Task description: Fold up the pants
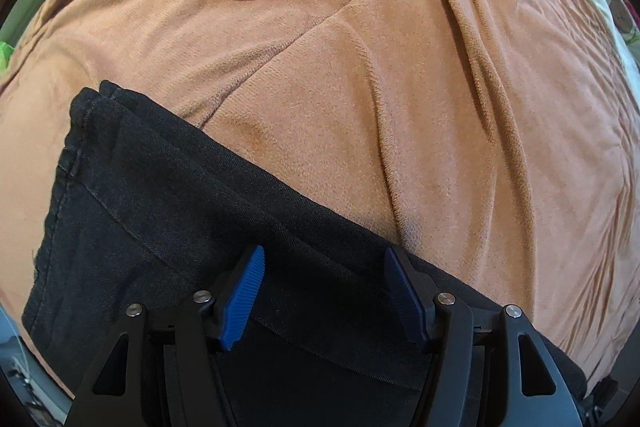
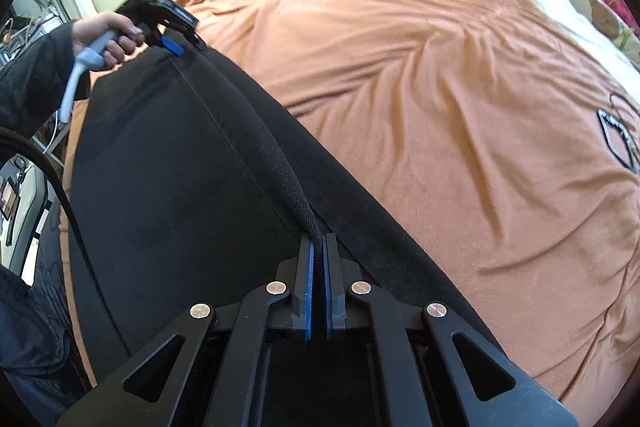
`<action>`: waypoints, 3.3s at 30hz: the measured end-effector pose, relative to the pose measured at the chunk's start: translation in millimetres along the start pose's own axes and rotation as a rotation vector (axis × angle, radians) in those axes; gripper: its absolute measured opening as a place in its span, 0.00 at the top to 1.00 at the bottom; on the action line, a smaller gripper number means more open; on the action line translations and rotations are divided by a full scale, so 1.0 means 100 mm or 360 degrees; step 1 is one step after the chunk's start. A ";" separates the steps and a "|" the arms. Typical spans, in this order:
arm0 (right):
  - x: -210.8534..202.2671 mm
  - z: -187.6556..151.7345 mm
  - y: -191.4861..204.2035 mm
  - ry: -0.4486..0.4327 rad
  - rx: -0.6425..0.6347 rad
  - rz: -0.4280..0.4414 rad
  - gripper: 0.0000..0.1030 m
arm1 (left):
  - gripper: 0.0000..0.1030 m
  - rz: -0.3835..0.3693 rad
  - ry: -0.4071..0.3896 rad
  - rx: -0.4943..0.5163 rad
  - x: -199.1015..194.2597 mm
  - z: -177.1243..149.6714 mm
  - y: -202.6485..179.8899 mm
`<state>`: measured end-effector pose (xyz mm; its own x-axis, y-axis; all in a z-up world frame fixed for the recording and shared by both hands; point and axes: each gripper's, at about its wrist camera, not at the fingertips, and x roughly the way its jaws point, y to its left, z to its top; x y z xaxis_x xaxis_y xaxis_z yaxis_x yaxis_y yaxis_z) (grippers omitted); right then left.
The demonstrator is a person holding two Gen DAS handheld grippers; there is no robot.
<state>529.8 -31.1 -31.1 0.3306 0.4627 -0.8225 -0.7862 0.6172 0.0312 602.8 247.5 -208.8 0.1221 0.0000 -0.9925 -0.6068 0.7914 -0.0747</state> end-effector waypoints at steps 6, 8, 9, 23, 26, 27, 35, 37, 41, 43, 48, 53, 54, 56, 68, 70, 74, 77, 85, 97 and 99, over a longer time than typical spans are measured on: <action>-0.04 -0.04 0.04 -0.0027 0.0014 -0.0067 1.00 | 0.95 -0.0012 -0.0053 -0.0029 -0.17 0.08 -0.09; 0.00 -0.03 0.03 -0.0028 0.0034 -0.0102 1.00 | 0.97 -0.0049 -0.0089 -0.0033 -0.24 0.07 -0.05; 0.01 -0.03 0.03 -0.0030 0.0044 -0.0119 1.00 | 0.97 -0.0078 -0.0107 -0.0045 -0.27 0.06 -0.03; 0.08 0.14 -0.06 0.0019 0.0144 -0.0259 1.00 | 0.98 -0.0206 -0.0193 -0.0097 -0.30 0.21 -0.03; 0.23 0.15 -0.11 0.0069 0.0173 -0.0277 1.00 | 0.98 -0.0196 -0.0147 -0.0105 -0.11 0.24 -0.02; 0.30 0.15 -0.14 0.0088 0.0194 -0.0284 1.00 | 0.96 -0.0200 -0.0146 -0.0112 -0.08 0.25 0.00; 0.43 0.12 -0.17 0.0137 0.0349 -0.0354 0.81 | 0.55 -0.0286 -0.0194 0.0002 -0.22 0.19 0.05; 0.35 0.11 -0.15 0.0126 0.0375 -0.0356 0.74 | 0.45 -0.0303 -0.0248 0.0036 -0.33 0.14 0.10; 0.10 0.04 -0.05 0.0064 0.0399 -0.0382 0.63 | 0.45 -0.0337 -0.0295 0.0080 -0.47 0.05 0.23; -0.04 -0.02 0.02 0.0041 0.0410 -0.0378 0.63 | 0.45 -0.0372 -0.0322 0.0108 -0.53 -0.06 0.33; -0.30 -0.19 0.15 0.0010 0.0478 -0.0375 0.63 | 0.45 -0.0389 -0.0391 0.0117 -0.66 -0.32 0.55; -0.53 -0.34 0.30 -0.0030 0.0554 -0.0369 0.63 | 0.45 -0.0408 -0.0498 0.0107 -0.77 -0.59 0.75; -0.59 -0.39 0.33 -0.0041 0.0566 -0.0371 0.63 | 0.45 -0.0421 -0.0520 0.0097 -0.78 -0.65 0.80; -0.67 -0.45 0.39 -0.0066 0.0600 -0.0363 0.63 | 0.45 -0.0405 -0.0564 0.0099 -0.81 -0.78 0.88; -0.84 -0.75 0.81 -0.0133 0.0712 -0.0356 0.63 | 0.45 -0.0463 -0.0594 0.0018 -0.76 -1.21 1.54; -0.83 -0.80 0.85 -0.0134 0.0746 -0.0338 0.63 | 0.45 -0.0461 -0.0600 -0.0005 -0.76 -1.26 1.70; -0.82 -0.88 0.93 -0.0141 0.0803 -0.0329 0.63 | 0.44 -0.0492 -0.0600 -0.0055 -0.74 -1.34 1.97; -0.82 -0.95 0.98 -0.0150 0.0861 -0.0323 0.63 | 0.40 -0.0505 -0.0599 -0.0110 -0.71 -1.40 2.16; -0.86 -1.07 1.16 -0.0178 0.0985 -0.0249 0.63 | 0.39 -0.0610 -0.0542 -0.0239 -0.52 -1.45 2.51; -0.91 -1.31 1.31 -0.0191 0.1081 -0.0286 0.63 | 0.57 -0.0610 -0.0594 -0.0336 -0.30 -1.22 2.50; -0.91 -1.33 1.34 -0.0194 0.1087 -0.0293 0.63 | 0.88 -0.0562 -0.0603 -0.0331 -0.30 -1.18 2.49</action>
<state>324.8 -75.2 -27.3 0.5137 0.3560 -0.7806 -0.2226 0.9340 0.2795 355.4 372.8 -208.7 0.5963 0.0068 -0.8027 -0.6154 0.6459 -0.4517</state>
